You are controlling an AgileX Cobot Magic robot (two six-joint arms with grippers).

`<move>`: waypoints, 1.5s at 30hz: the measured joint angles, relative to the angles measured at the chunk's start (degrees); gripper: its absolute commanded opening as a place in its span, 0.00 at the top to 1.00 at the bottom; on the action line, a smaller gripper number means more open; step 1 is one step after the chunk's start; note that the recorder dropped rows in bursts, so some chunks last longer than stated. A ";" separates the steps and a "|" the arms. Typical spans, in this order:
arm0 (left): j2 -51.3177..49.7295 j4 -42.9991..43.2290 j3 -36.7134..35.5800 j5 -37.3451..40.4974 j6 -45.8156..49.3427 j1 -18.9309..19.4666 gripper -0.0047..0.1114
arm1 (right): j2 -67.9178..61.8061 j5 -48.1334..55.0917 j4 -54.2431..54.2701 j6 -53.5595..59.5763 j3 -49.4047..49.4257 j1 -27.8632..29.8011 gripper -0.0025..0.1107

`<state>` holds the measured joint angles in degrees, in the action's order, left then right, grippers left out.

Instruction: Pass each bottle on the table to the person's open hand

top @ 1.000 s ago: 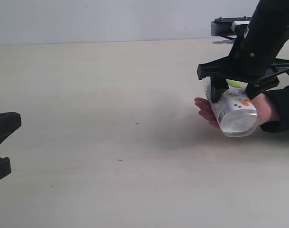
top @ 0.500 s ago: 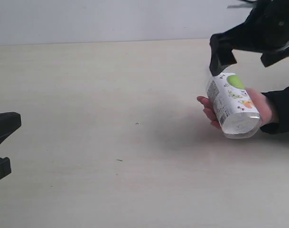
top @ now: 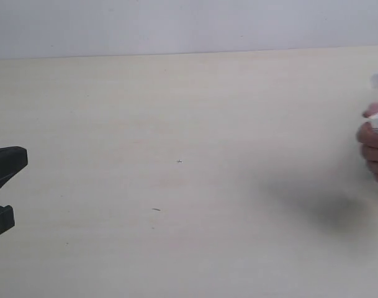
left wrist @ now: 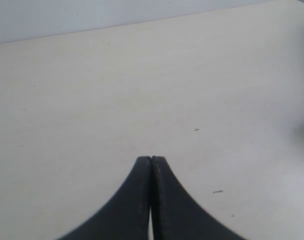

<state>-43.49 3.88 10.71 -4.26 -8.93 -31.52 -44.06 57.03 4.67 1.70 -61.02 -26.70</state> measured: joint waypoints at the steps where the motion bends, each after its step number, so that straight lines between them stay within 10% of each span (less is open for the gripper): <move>1: 0.00 0.00 0.00 0.00 0.00 0.00 0.96 | 3.69 -1.30 0.44 0.09 1.60 0.00 0.98; 14: 0.00 0.00 0.00 0.00 0.00 0.00 0.96 | 29.48 -30.34 9.29 0.67 23.07 0.00 0.98; 34: 0.00 0.00 0.00 0.00 0.00 0.00 0.96 | 30.54 -31.17 2.05 1.15 28.88 0.26 0.98; 45: 0.00 0.00 0.00 -0.09 0.00 0.00 0.96 | 39.08 -41.41 -7.23 1.69 47.77 11.48 0.98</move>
<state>-43.49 3.88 10.71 -4.36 -8.93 -31.52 -4.98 15.63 -2.56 3.39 -13.25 -15.22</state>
